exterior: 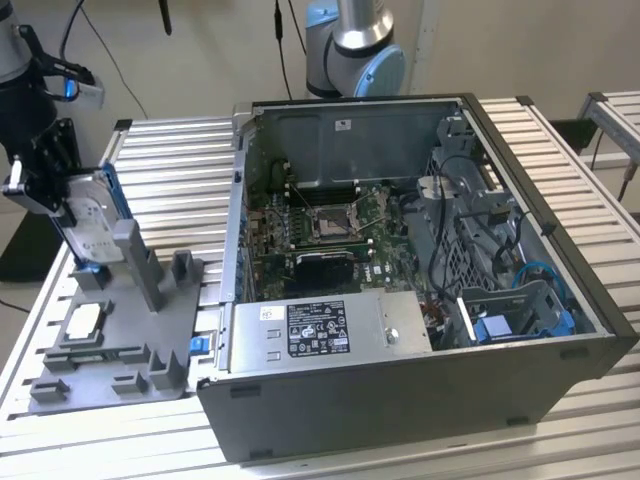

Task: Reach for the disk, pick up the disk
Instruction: 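Pick up the disk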

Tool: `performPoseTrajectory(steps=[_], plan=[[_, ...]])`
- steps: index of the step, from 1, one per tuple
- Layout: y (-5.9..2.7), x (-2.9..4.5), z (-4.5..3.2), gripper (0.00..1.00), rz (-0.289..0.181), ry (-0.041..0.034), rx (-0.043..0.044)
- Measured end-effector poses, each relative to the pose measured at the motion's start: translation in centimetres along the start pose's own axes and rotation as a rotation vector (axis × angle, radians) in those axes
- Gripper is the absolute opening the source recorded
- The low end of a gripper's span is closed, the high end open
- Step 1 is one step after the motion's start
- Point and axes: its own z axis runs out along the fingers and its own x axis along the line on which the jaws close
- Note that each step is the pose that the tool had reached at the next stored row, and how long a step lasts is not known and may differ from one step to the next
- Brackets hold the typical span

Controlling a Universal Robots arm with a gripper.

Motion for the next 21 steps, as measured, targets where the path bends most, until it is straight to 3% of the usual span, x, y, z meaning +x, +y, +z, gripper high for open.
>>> performPoseTrajectory(steps=[21], plan=[[0.1, -0.01, -3.19, 0.0, -0.002, 0.0, 0.0001]])
